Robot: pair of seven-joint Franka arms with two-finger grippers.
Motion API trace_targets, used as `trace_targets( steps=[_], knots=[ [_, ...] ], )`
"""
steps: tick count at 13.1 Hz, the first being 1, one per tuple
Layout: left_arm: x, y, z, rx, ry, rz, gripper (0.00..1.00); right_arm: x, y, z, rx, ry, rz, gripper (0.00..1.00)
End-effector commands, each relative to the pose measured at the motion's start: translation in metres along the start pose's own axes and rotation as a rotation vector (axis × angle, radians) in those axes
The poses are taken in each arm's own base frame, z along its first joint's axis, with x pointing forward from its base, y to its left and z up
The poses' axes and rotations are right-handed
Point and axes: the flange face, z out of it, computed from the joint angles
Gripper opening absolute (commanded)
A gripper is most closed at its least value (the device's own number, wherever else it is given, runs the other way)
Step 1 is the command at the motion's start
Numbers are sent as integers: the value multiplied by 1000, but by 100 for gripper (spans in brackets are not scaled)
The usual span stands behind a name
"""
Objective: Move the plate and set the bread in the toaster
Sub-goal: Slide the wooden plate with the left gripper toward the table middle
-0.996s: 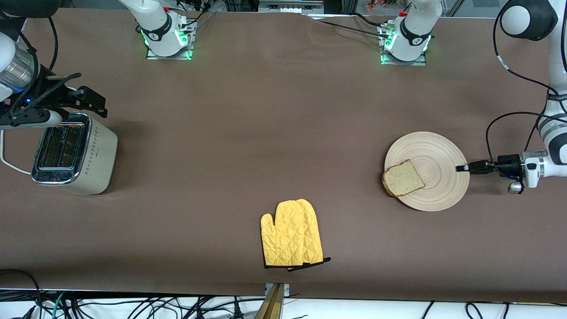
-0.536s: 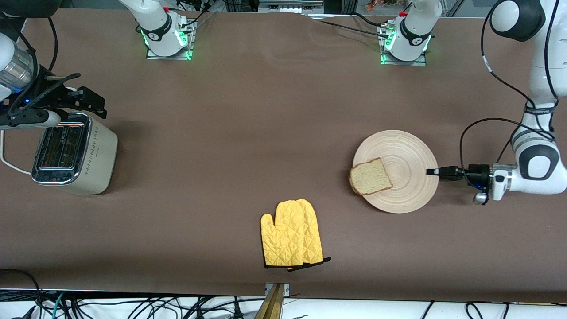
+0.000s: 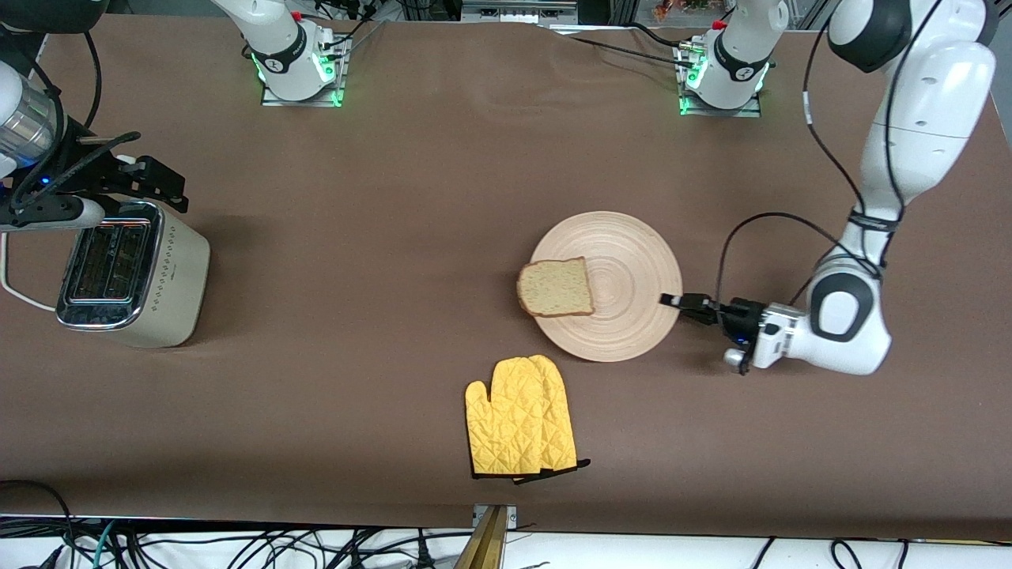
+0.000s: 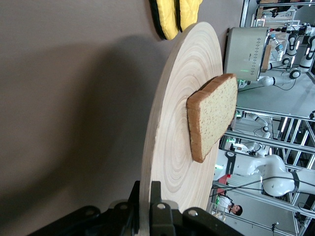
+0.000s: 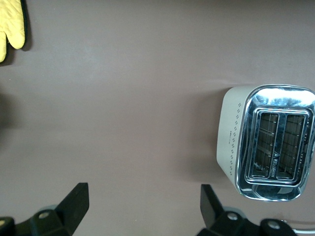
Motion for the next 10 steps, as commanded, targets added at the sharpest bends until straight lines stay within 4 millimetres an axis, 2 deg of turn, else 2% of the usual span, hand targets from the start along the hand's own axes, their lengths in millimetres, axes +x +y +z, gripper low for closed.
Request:
trace_targets(
  steps=[1, 4, 6, 7, 8, 9, 10],
  knots=[
    [1, 8, 46, -26, 1, 22, 0, -2, -1, 2, -4, -10, 4, 100],
    [3, -7, 83, -35, 19, 67, 0, -2, 1, 2, -1, -12, -14, 100],
    [4, -4, 96, -65, 30, 55, 0, -2, 0, 9, -1, -41, -66, 100],
    [4, -3, 102, -69, 27, 49, 28, 1, -1, 22, 10, -74, -85, 100],
    [4, -4, 103, -71, 25, 48, 99, 3, -6, 27, 13, -84, -100, 100],
    [3, -3, 95, -72, 32, 47, 100, 4, -21, 32, 15, -92, -127, 100],
    [3, 1, 85, -60, 27, 65, 100, 9, -42, 47, 24, -116, -161, 100]
  ],
)
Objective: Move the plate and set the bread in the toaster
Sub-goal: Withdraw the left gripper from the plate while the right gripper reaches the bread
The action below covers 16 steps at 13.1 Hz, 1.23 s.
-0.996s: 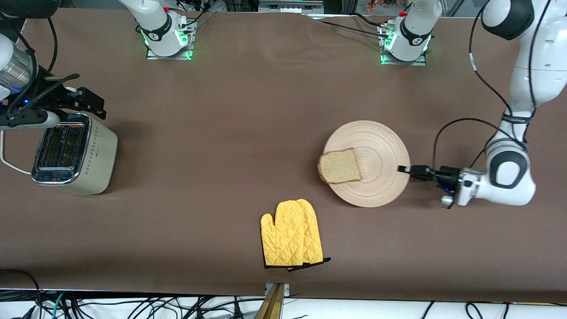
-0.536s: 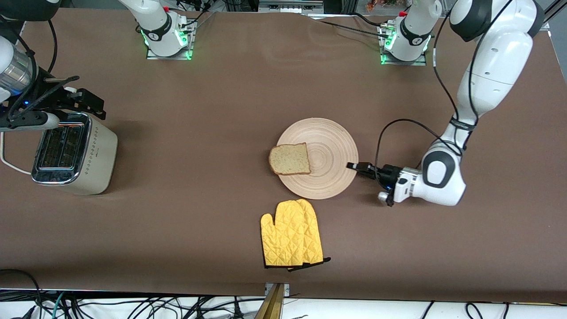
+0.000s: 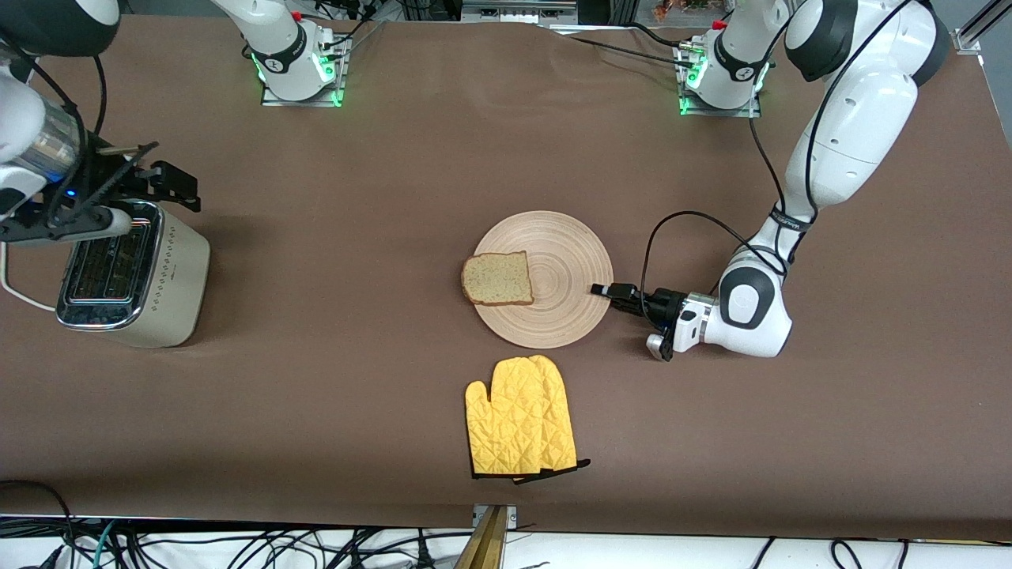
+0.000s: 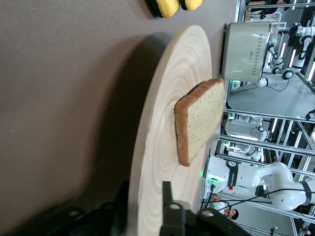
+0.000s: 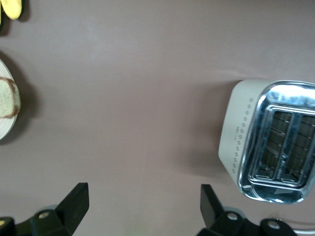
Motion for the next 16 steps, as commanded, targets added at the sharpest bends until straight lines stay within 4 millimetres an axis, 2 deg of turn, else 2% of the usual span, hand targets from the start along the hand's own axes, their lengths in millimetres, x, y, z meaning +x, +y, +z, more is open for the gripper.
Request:
trace_targets(
  steps=[1, 2, 4, 5, 7, 8, 9, 10, 13, 15, 16],
  knots=[
    [-2, 20, -33, 19, 4, 53, 100, 14, -43, 31, 101, -53, -56, 100],
    [-3, 28, -58, 90, -29, 81, 100, 23, -57, 50, 224, -76, -42, 100],
    [-12, 35, -106, 229, -109, 134, 100, 47, -67, 91, 367, -82, -2, 100],
    [-18, 52, -128, 288, -154, 162, 100, 53, -81, 110, 416, -70, 6, 100],
    [-31, 103, -173, 433, -217, 197, 100, 52, -122, 148, 426, -19, -8, 100],
    [-38, 131, -190, 525, -252, 201, 100, 49, -143, 166, 439, 8, -11, 100],
    [-46, 159, -205, 622, -270, 192, 100, 46, -154, 185, 466, 27, 14, 100],
    [-53, 189, -219, 707, -276, 172, 100, 43, -177, 207, 494, 45, 23, 100],
    [-77, 275, -249, 986, -321, 92, 100, 48, -218, 263, 515, 78, 31, 100],
    [-102, 320, -263, 1050, -288, 29, 100, 49, -242, 301, 536, 107, 49, 100],
    [-108, 333, -269, 1068, -257, 21, 100, 49, -251, 314, 542, 124, 53, 100]
  ],
)
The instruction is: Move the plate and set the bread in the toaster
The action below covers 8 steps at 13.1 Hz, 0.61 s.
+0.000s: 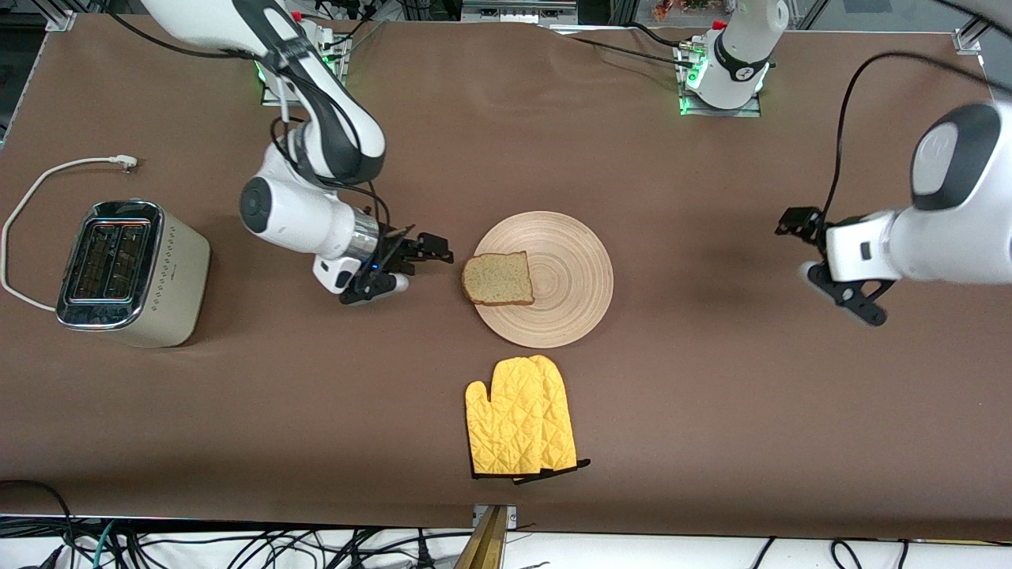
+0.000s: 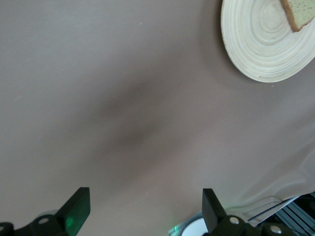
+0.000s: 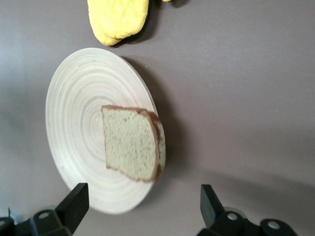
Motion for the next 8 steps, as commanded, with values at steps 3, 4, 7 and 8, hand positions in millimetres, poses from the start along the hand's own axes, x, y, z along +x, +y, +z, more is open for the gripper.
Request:
trace_targets(
  steps=[3, 4, 7, 8],
  knots=[
    [-46, 48, -67, 159, 115, -54, 100, -3, 5, 54, 49, 31, 51, 97],
    [-60, 58, -76, 177, 146, -70, 100, -5, 4, 63, 63, 41, 70, 96],
    [-91, 61, -85, 192, 249, -306, 100, -6, 12, 83, 64, 48, 90, 87],
    [-94, 62, -86, 186, 258, -370, 100, -6, 14, 85, 64, 45, 92, 80]
  ],
)
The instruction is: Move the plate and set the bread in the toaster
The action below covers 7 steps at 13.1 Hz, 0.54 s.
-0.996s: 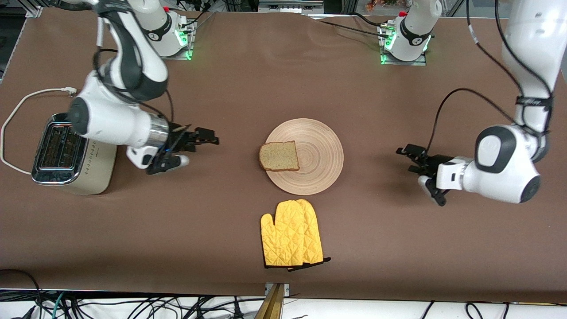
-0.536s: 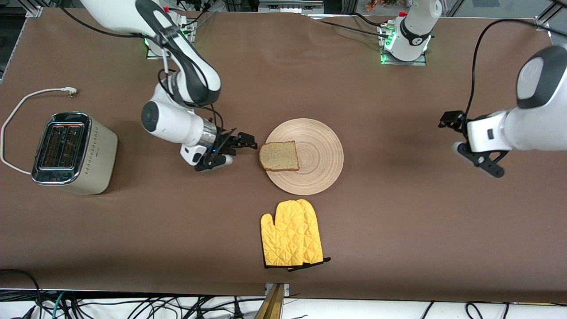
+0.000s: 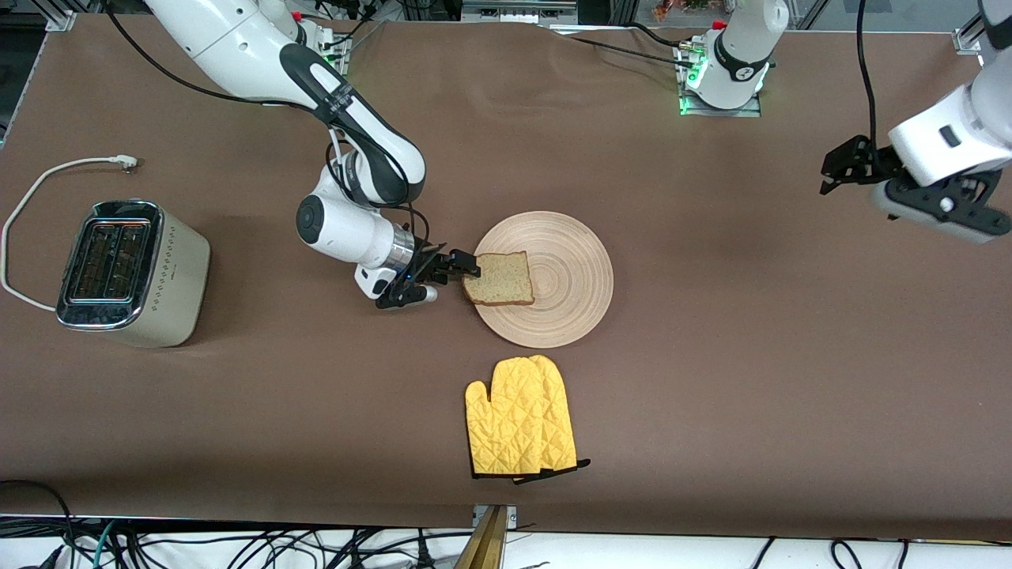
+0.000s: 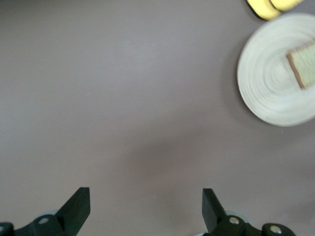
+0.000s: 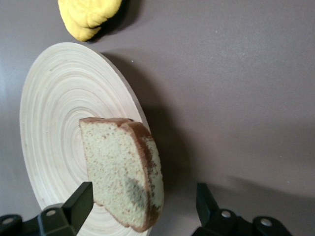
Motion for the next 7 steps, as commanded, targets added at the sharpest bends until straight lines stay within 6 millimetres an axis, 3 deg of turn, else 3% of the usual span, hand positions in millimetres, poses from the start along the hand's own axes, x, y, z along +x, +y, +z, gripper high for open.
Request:
trace_targets(
  steps=[1, 3, 7],
  knots=[
    [-16, 1, 5, 29, 18, -177, 100, 4, 1, 10, 26, 5, 20, 76],
    [-13, 0, 6, 26, 9, -190, 100, 5, 4, 13, 28, 3, 26, 66],
    [-4, 10, 2, 31, 17, -174, 100, 7, 2, 13, 37, 5, 36, 33]
  ],
)
